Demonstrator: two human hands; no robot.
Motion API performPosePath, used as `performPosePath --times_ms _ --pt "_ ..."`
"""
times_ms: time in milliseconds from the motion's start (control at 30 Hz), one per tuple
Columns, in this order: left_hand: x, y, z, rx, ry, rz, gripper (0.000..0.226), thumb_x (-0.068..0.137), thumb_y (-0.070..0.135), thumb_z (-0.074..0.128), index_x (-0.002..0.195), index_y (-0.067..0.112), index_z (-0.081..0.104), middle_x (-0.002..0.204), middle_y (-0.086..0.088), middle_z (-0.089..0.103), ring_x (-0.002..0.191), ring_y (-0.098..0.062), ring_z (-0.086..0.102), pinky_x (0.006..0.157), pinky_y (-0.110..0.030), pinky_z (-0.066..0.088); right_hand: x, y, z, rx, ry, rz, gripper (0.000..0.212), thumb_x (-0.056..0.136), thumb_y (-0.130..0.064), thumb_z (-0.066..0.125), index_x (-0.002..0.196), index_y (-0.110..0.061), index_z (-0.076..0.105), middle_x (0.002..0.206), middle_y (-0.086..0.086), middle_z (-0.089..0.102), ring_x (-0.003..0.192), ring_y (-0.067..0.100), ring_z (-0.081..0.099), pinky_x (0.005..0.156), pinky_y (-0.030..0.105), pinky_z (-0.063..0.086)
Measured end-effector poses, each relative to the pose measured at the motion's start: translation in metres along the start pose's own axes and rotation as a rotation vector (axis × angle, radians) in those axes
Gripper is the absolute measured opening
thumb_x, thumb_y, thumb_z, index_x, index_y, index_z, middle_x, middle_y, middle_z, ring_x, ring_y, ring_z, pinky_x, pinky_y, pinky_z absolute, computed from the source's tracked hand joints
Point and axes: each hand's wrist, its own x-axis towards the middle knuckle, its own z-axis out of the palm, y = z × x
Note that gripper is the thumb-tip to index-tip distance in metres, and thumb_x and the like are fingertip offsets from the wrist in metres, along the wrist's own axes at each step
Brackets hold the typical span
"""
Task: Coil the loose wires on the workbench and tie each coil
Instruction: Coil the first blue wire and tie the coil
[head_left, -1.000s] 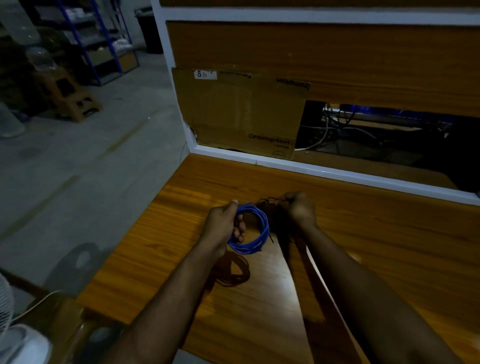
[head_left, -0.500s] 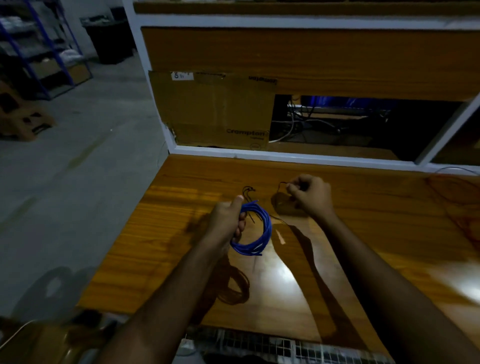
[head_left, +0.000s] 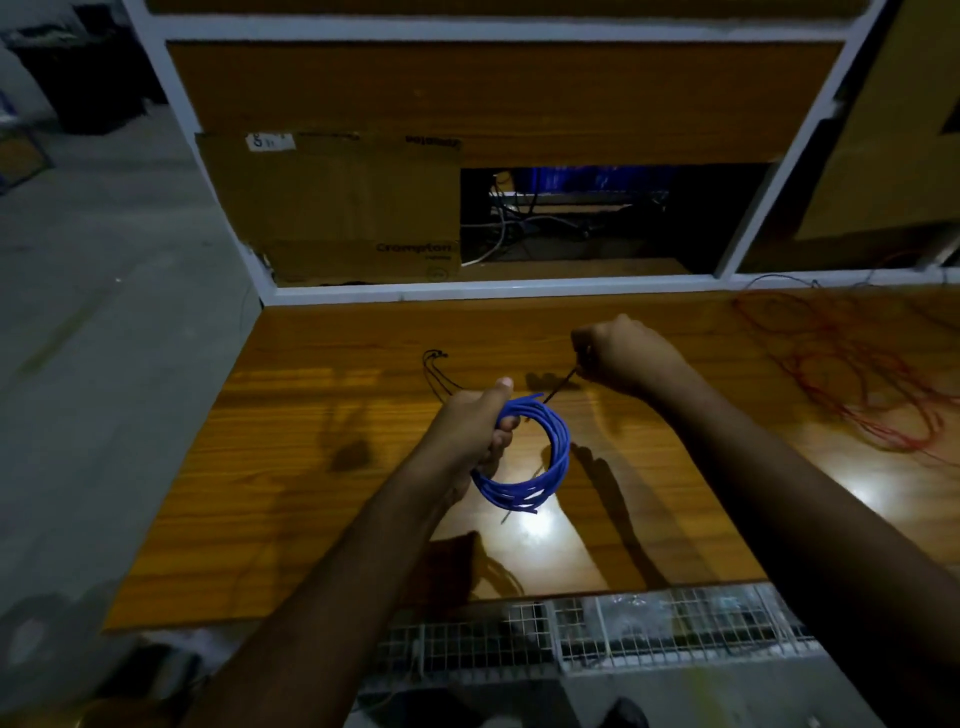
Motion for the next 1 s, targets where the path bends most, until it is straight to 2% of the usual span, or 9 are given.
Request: performPosePath --times_ms 133,200,400,533,633,700,833,933,1000 --pt "0.006 0.006 0.015 -0.002 0.044 0.049 0.048 0.104 0.045 0.04 0.067 0.014 0.049 0.045 0.008 0.04 0.036 -0.006 0.03 0.04 -0.02 0.024 -0.005 0.012 -0.023 0.011 -0.081 -0.163 0.005 0.094 -0.017 0.063 0.094 -0.021 0.062 0.078 -0.007 0.061 0.067 0.002 0.055 0.06 0.017 0.043" --pt "0.01 0.007 0.027 0.016 0.07 0.075 0.048 0.104 0.044 0.041 0.069 0.013 0.05 0.046 0.008 0.041 0.04 -0.007 0.031 0.042 -0.021 0.024 -0.011 0.021 -0.035 0.104 -0.132 -0.256 0.01 0.094 -0.014 0.061 0.085 -0.018 0.06 0.07 -0.005 0.063 0.061 0.005 0.059 0.056 0.015 0.043" --pt "0.018 0.004 0.077 0.15 0.116 0.13 0.051 0.103 0.049 0.04 0.072 0.012 0.058 0.049 0.005 0.04 0.043 -0.011 0.032 0.048 -0.027 0.027 -0.026 0.044 -0.057 0.479 -0.421 -0.331 0.017 0.103 -0.022 0.049 0.103 -0.011 0.062 0.09 0.006 0.065 0.077 0.008 0.065 0.065 0.018 0.055" --pt "0.02 0.003 0.103 0.13 0.109 0.143 0.047 0.103 0.046 0.041 0.081 0.009 0.059 0.05 0.003 0.038 0.041 -0.011 0.029 0.046 -0.027 0.024 -0.033 0.06 -0.053 0.52 -0.403 -0.381 0.019 0.104 -0.022 0.045 0.105 -0.01 0.059 0.099 0.011 0.063 0.087 0.018 0.065 0.073 0.025 0.057" --pt "0.022 0.001 0.114 0.069 0.063 0.164 0.031 0.104 0.041 0.042 0.096 0.016 0.059 0.051 0.004 0.039 0.042 -0.011 0.03 0.045 -0.026 0.023 -0.035 0.07 -0.049 0.493 -0.408 -0.386 0.017 0.104 -0.022 0.045 0.105 -0.014 0.059 0.101 0.008 0.064 0.091 0.021 0.065 0.074 0.027 0.057" --pt "0.023 0.0 0.12 0.038 0.044 0.175 0.028 0.105 0.038 0.041 0.1 0.018 0.06 0.051 0.004 0.039 0.042 -0.01 0.031 0.042 -0.025 0.024 -0.037 0.077 -0.047 0.528 -0.389 -0.38 0.017 0.103 -0.023 0.046 0.104 -0.014 0.061 0.099 0.009 0.064 0.091 0.023 0.065 0.074 0.027 0.056" --pt "0.022 0.003 0.132 -0.03 0.041 0.191 0.034 0.105 0.036 0.043 0.088 0.01 0.056 0.05 0.004 0.038 0.04 -0.01 0.031 0.041 -0.024 0.026 -0.044 0.089 -0.042 0.668 -0.332 -0.355 0.019 0.102 -0.023 0.051 0.104 -0.01 0.064 0.098 0.019 0.066 0.086 0.026 0.066 0.074 0.033 0.057" --pt "0.021 0.004 0.138 -0.057 0.025 0.224 0.032 0.105 0.034 0.044 0.1 0.006 0.06 0.049 0.004 0.037 0.038 -0.01 0.029 0.041 -0.024 0.026 -0.048 0.096 -0.041 0.745 -0.281 -0.34 0.019 0.099 -0.023 0.056 0.102 -0.007 0.067 0.097 0.028 0.064 0.083 0.033 0.065 0.072 0.037 0.058" --pt "0.022 0.004 0.143 -0.076 0.012 0.239 0.032 0.105 0.032 0.044 0.107 0.005 0.061 0.048 0.004 0.035 0.038 -0.01 0.028 0.042 -0.025 0.024 -0.051 0.098 -0.042 0.803 -0.262 -0.314 0.019 0.098 -0.02 0.058 0.103 -0.005 0.068 0.098 0.031 0.063 0.08 0.031 0.063 0.068 0.03 0.057"
